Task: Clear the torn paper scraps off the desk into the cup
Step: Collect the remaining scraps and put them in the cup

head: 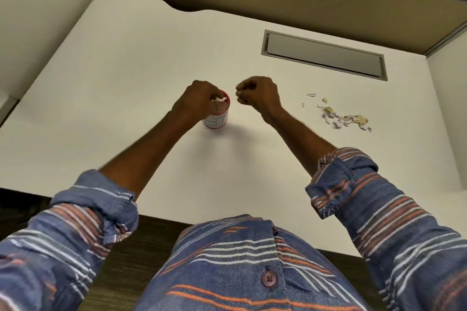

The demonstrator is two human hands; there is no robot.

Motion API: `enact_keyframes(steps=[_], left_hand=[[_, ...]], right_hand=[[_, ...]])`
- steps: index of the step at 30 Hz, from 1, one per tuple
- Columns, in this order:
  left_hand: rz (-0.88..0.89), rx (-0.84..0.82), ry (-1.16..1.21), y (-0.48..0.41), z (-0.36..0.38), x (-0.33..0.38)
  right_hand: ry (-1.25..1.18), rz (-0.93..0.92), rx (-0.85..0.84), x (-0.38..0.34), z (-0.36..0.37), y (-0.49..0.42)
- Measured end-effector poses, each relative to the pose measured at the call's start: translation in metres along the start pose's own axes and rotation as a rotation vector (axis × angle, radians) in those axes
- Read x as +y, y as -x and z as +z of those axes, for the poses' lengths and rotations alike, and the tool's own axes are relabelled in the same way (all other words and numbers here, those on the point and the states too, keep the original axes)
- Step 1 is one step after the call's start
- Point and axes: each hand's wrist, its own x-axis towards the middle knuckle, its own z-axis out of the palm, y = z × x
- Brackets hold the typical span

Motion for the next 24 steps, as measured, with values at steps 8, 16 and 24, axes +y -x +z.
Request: enact_keyframes(steps=[8, 16, 24], left_hand=[[-0.036, -0.103, -0.259, -0.029, 0.023, 0.007], [-0.092, -0.118, -0.394, -0.038, 0.039, 0.008], [-0.014, -0.075, -0.367, -0.023, 0.022, 0.017]], right_hand=[[0.042, 0.121, 0.133, 0.074, -0.054, 0.026], [0.297, 0.089, 0.242, 0.139, -0.122, 0.054], [0.652, -0.101, 0.303, 0.205, -0.221, 0.067]])
